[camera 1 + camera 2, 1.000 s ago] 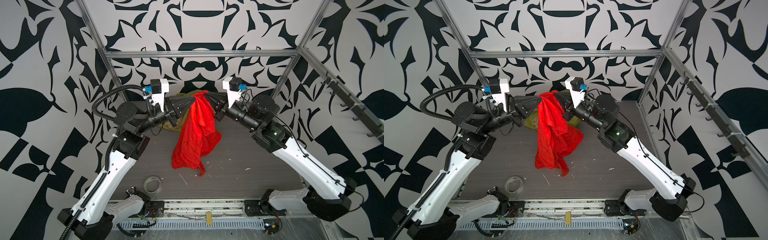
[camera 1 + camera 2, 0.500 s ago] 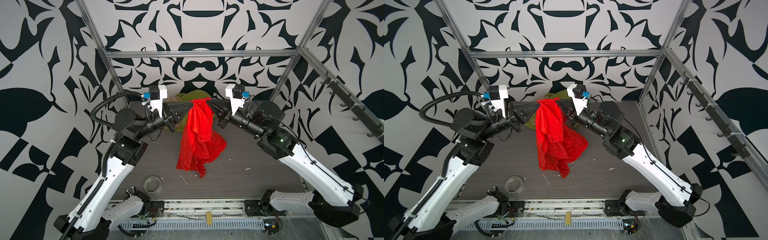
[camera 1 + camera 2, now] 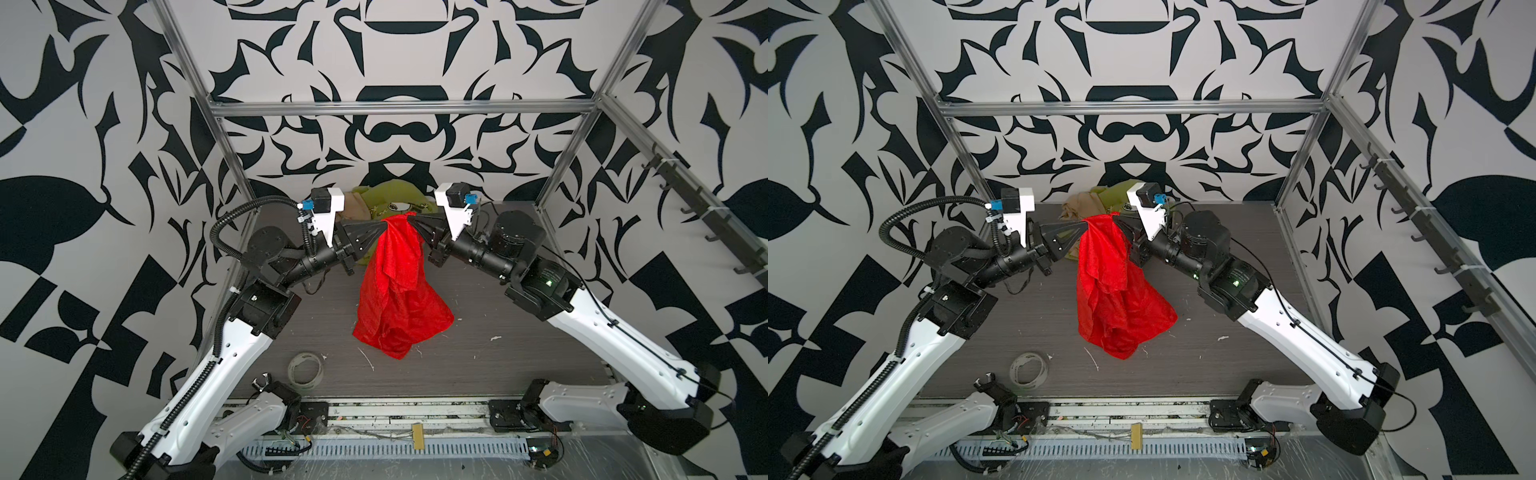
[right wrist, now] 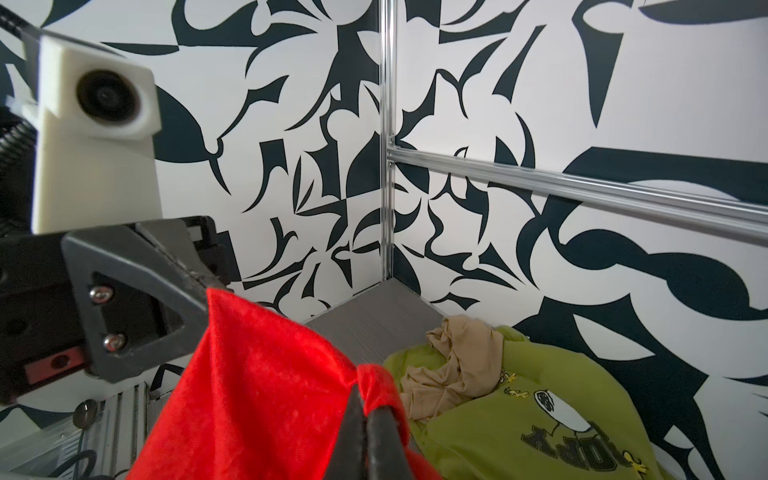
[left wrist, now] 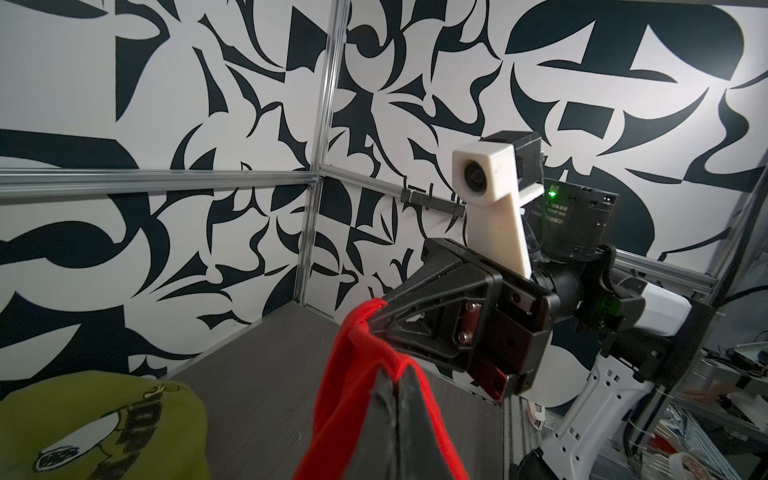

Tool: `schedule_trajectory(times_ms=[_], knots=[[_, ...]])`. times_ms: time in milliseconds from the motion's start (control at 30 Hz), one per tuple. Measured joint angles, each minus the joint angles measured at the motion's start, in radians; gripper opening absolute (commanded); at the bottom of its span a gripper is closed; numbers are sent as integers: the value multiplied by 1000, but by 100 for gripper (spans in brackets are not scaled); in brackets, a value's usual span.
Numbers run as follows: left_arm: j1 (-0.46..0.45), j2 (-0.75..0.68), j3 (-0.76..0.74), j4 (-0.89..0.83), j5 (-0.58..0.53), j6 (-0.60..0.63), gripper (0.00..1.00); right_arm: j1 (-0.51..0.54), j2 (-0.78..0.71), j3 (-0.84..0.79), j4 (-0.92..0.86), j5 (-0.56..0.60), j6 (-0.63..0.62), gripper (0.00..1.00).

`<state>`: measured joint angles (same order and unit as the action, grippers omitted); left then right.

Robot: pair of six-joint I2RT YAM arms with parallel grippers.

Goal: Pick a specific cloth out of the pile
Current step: 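Carry the hanging red cloth toward the robot with both grippers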

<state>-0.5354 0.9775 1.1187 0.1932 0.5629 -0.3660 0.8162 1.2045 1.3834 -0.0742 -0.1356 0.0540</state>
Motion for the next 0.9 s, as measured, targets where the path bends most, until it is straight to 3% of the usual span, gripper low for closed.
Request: schedule_trajectory(times_ms=[433,900], knots=[[0,-18,-50,-39,-20,31,0,0,-5,-77,-3,29,63,0],[-35,9,-135,-19,0,53,0,3,-70,-166,-60,106,48,0]])
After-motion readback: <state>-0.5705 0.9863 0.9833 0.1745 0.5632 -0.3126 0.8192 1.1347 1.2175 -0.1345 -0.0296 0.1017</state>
